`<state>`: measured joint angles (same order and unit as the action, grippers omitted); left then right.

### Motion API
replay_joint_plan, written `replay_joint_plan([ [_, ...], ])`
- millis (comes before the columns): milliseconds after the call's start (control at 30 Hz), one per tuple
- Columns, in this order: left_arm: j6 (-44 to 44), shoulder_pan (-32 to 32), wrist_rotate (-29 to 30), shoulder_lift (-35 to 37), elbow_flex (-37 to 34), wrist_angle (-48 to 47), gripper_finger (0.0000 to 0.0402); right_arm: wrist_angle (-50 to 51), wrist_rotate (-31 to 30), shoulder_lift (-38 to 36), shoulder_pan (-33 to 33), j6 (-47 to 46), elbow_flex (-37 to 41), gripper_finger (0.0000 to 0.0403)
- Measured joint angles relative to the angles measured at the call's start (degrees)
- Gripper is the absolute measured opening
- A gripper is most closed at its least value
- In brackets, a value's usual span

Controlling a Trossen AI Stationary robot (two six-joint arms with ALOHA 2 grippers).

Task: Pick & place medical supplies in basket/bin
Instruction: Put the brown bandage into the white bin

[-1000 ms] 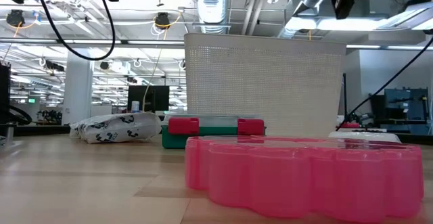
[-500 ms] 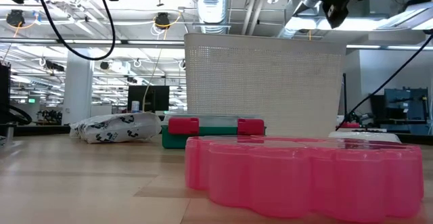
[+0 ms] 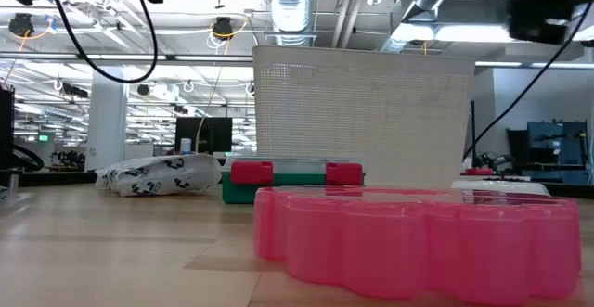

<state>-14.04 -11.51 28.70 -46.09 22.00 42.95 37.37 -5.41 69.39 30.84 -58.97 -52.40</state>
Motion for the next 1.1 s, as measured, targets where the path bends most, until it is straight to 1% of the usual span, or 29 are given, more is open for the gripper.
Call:
replay_joint_plan([
  [133, 2.8, 0.0, 0.0, 0.0, 0.0, -1.2, 0.0178, 4.8, 11.1, 5.2, 4.7, -12.2, -1.1, 0.0172],
  [200, 3.9, 0.0, -0.1, 0.0, 0.0, -1.6, 0.0178, 5.9, 15.8, 8.2, 7.7, -16.9, -1.1, 0.0181],
  [300, 4.3, 0.0, -0.1, 0.0, 0.0, -1.7, 0.0178, 7.8, 21.4, 12.7, 12.1, -18.5, -1.1, 0.0189],
  [367, 4.9, 0.0, -0.1, 0.0, 0.0, -1.9, 0.0178, 7.7, 26.2, 15.4, 14.3, -18.6, -1.1, 0.0191],
  [433, 7.1, 0.0, -0.4, 0.0, 0.0, -1.9, 0.0178, 7.8, 29.0, 17.6, 16.0, -18.6, -1.1, 0.019],
  [500, 9.9, 0.0, -1.9, 0.0, 0.0, -1.9, 0.0178, 8.3, 28.9, 19.7, 17.2, -18.0, -1.1, 0.0187],
  [567, 11.4, 0.0, -4.1, 0.0, 0.0, -1.9, 0.0178, 9.2, 27.1, 21.5, 18.3, -17.7, -1.1, 0.0181],
  [633, 11.7, 0.0, -6.1, 0.0, 0.0, -1.9, 0.0178, 10.2, 25.7, 23.2, 19.3, -17.7, -1.1, 0.0176],
  [700, 11.7, 0.0, -7.4, 0.0, 0.0, -1.9, 0.0178, 10.6, 26.4, 24.8, 20.1, -17.4, -1.1, 0.0171],
  [767, 11.9, 0.0, -7.8, 0.0, 0.0, -2.0, 0.0178, 10.6, 27.5, 25.8, 20.6, -17.1, -1.3, 0.0168],
  [867, 11.9, 0.0, -8.0, 0.0, 0.0, -2.0, 0.0178, 10.6, 27.5, 26.4, 21.1, -17.1, -1.3, 0.0167],
  [1000, 11.9, 0.0, -8.0, 0.0, 0.0, -2.0, 0.0178, 10.6, 25.9, 26.4, 21.3, -17.1, -1.2, 0.0168],
  [1100, 11.9, 0.0, -7.9, 0.0, 0.0, -2.0, 0.0178, 10.4, 22.6, 26.4, 22.0, -17.1, -1.2, 0.0173],
])
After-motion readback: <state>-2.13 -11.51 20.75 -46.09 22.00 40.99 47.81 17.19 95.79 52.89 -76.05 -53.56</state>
